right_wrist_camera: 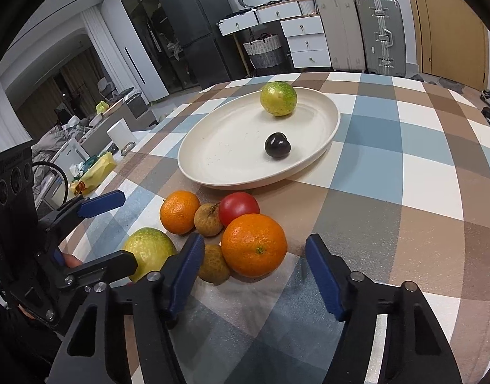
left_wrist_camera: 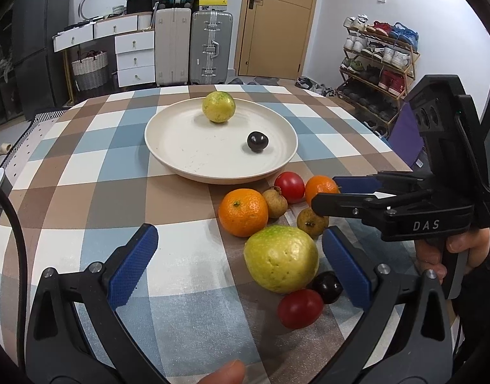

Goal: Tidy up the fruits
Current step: 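Withdraw both tools from the plate back toward the loose fruit, then grasp the large orange with the right tool while the left tool grasps the pale yellow fruit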

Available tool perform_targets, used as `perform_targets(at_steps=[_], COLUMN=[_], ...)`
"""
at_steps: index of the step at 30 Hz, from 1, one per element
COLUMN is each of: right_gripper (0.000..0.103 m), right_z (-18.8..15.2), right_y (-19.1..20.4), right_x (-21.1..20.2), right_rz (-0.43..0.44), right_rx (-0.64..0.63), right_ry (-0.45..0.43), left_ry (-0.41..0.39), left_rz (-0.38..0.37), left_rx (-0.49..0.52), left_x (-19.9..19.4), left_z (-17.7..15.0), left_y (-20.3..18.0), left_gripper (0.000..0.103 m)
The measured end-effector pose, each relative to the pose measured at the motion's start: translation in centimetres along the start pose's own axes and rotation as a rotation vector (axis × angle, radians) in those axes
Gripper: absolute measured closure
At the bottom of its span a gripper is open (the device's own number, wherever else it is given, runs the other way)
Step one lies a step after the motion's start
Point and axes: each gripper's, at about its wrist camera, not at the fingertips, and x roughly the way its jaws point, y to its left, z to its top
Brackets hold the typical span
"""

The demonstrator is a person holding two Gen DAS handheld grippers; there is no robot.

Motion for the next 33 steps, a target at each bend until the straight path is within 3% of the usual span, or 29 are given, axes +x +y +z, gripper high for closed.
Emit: perform_targets(at_steps=[9, 12, 21, 29, 33], right_gripper=[0.050, 0.061, 0.061, 0.061, 0.061], right_z=[-0.1, -0.1, 0.1, 0.2, 0.2], right_y=[0.3, 0.2, 0.4, 0.5, 0.5], right_x=[-0.1, -0.2, -0.9, -1.1, -1.2], right_rz=[0.013, 0.005, 0.017, 0.022, 0.023], right_rx=[-0.007, -0.002, -0.013, -0.016, -0.016], right_ry=[-0.009, -0.016, -0.054, -0.062, -0.065], left_ry=[0.002, -0.004, 0.043, 0.114, 0.141], left_rz=[-0.015, -0.032, -0.070, -0.091, -0.136], left_rx=[0.020, 0.032, 0.060, 0.060, 0.061], left_x=[0.0, -0.2, 0.0, 1.2, 1.7], left_z=[0.0, 0.0, -0.2, -0.7, -0.9], left_y=[-0.4, -0.6, -1.4, -1.2, -1.3], left_gripper=[0.003, 0.003, 0.004, 0.034, 0.047])
